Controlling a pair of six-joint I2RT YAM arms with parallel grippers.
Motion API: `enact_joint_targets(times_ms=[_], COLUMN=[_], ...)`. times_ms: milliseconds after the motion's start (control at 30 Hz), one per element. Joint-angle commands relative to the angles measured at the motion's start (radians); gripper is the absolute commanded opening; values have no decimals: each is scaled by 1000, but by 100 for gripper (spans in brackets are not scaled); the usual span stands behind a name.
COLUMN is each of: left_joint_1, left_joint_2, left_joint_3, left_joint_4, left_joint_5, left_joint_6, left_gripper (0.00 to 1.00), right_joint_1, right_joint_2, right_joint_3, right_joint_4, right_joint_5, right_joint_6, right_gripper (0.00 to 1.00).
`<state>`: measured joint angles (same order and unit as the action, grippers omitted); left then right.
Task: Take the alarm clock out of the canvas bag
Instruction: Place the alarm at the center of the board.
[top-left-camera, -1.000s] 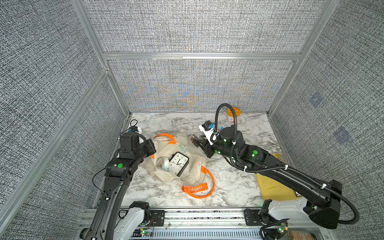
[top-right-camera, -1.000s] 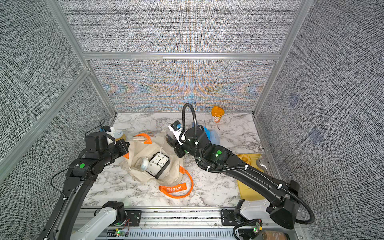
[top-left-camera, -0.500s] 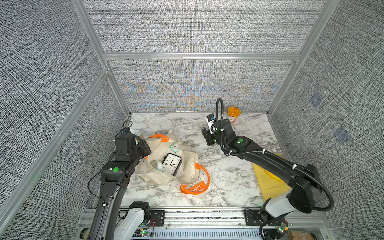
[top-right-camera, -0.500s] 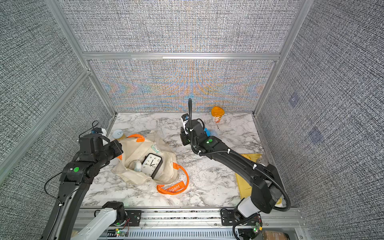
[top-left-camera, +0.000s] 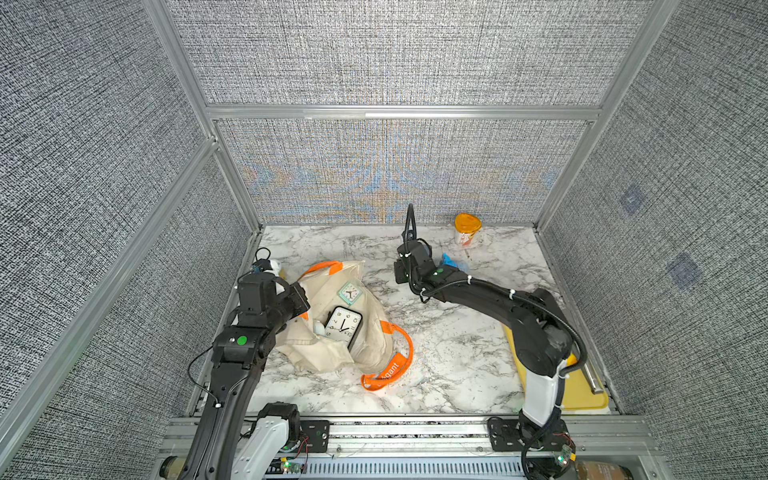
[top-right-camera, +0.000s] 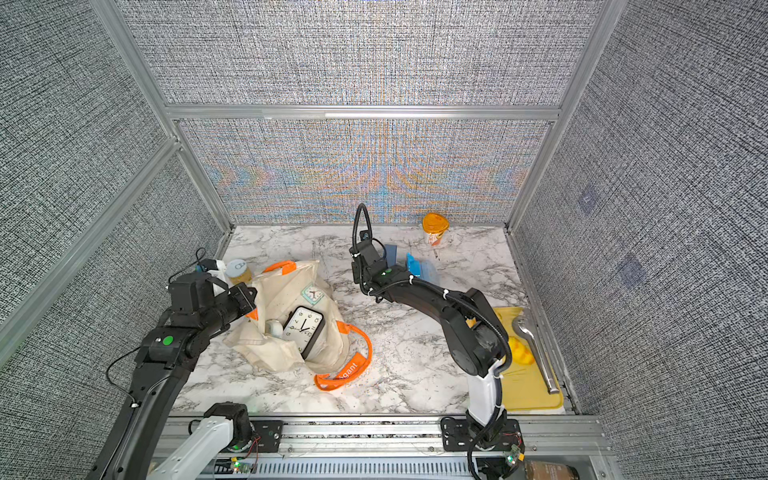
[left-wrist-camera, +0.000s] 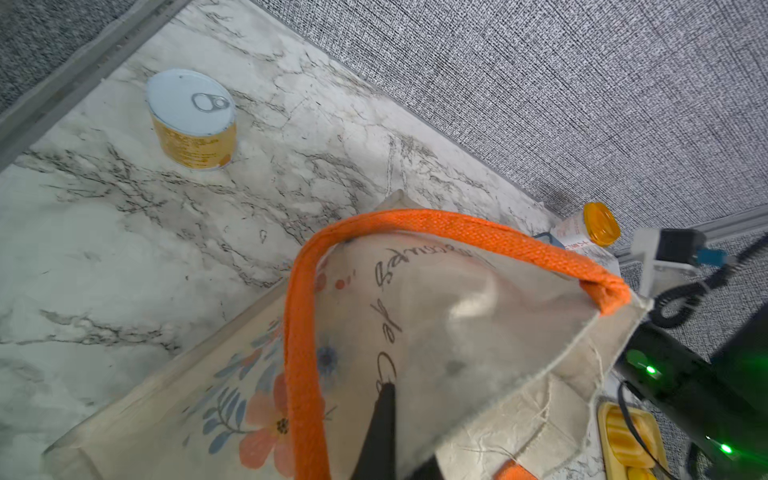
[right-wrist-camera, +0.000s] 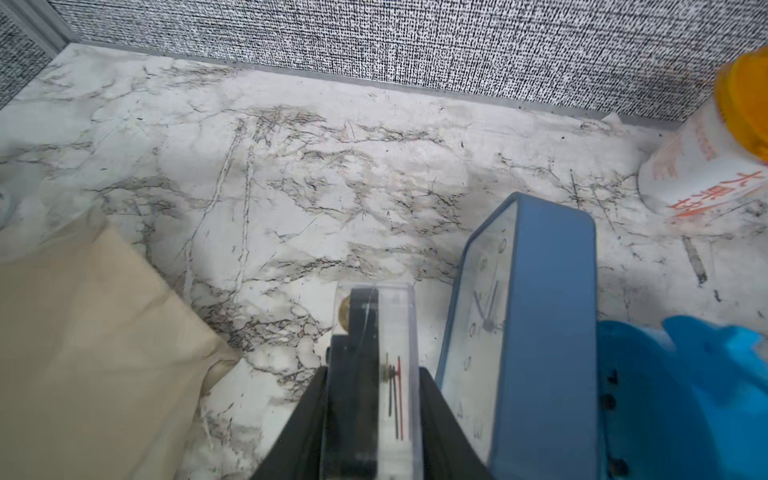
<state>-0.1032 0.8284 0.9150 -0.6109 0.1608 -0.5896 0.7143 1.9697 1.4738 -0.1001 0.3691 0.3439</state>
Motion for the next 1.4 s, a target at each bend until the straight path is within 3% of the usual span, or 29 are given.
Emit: enact_joint_targets(times_ms=[0, 433, 967, 1367], left_joint_1=[2, 2, 1, 2], left_joint_2=[2, 0, 0, 1], left_joint_3=[-15, -50, -67, -61], left_joint_4=[42, 61, 74, 74], left_joint_5=[50, 45, 52, 51], left_joint_6=[-3, 7, 5, 7], left_gripper=[2, 2, 2, 2], right_joint_1=[-1, -33, -45, -45], right_joint_2=[51, 241, 335, 323], right_joint_3=[34, 182, 223, 237], right_joint_4=[59, 67, 73, 65], right_joint_5=[36, 37, 54, 59], right_joint_6=[50, 114, 130, 114], right_gripper=[33, 34, 36, 58])
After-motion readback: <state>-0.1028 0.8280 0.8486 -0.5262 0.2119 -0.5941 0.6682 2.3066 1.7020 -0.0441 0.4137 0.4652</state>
